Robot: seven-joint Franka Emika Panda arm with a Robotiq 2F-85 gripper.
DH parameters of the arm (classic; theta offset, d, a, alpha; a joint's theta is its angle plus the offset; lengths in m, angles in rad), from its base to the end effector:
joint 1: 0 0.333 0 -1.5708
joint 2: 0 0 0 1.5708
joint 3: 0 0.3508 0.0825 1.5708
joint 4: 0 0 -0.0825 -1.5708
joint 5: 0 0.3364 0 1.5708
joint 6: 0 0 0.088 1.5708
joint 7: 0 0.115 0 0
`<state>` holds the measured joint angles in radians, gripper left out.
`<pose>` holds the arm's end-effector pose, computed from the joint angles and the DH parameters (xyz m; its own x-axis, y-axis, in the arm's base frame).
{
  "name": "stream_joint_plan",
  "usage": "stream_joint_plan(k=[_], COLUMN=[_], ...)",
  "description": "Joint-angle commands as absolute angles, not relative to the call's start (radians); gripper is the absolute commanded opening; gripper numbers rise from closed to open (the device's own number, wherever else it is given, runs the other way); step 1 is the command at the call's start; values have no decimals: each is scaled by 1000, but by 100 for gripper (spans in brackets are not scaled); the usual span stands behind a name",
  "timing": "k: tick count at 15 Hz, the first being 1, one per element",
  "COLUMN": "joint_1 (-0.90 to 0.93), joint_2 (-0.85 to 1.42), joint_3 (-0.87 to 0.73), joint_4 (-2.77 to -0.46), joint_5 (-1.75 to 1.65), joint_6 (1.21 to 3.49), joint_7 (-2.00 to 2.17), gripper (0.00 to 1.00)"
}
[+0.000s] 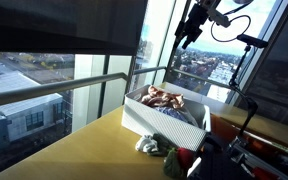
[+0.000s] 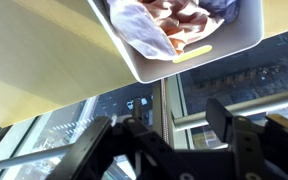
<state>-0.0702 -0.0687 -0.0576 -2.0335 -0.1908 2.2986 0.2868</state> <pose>0.5165 -0.0724 0.5562 0.8948 -0.2743 0.3524 -0.3190 -0.9448 0.0746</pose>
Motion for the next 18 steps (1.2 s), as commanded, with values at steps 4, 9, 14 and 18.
stream_joint_plan(k=[4, 9, 14, 18], joint_1=[6, 93, 147, 187], joint_2=[-148, -138, -164, -144], joint_3=[48, 125, 139, 164], joint_4=[-2164, -2266, -2320, -2325], joint_5=[-214, -182, -122, -131], joint_6=[2318, 2267, 2158, 2067], joint_7=[347, 212, -15, -152], gripper=[100, 100, 100, 100])
